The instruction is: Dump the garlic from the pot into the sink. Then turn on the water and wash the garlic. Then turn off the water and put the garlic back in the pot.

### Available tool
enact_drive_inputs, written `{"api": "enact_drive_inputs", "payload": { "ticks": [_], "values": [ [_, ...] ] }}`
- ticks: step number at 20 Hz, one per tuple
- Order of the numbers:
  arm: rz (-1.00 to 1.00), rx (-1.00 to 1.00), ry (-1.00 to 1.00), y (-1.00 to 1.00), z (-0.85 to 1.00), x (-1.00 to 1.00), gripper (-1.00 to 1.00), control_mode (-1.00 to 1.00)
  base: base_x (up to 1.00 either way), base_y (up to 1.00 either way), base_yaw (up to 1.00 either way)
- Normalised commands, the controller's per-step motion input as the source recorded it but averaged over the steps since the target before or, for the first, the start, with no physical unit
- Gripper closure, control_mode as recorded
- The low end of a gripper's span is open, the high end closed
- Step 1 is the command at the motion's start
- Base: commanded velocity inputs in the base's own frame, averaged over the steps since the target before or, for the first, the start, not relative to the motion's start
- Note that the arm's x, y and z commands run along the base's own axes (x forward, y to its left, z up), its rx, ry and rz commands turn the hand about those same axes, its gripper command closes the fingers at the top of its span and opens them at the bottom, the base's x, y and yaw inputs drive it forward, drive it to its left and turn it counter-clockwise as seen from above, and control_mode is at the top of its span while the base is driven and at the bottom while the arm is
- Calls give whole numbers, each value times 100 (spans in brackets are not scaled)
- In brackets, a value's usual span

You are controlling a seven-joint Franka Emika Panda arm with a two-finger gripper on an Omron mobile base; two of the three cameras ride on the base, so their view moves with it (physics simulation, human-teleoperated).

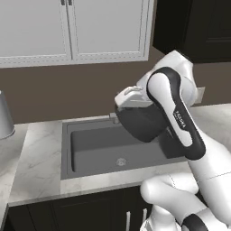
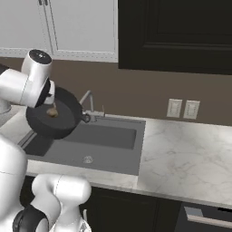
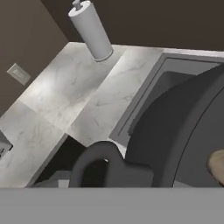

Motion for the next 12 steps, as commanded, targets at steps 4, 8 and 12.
{"api": "enact_drive_inputs", "payload": {
  "ticks": [4,8,12],
  "values": [
    [5,7,-5,90,23,2,100,-100,0,0,0],
    [3,16,0,77,33,32,100,-100,0,0,0],
    [1,21,0,60,36,56,100,-100,0,0,0]
  ]
}}
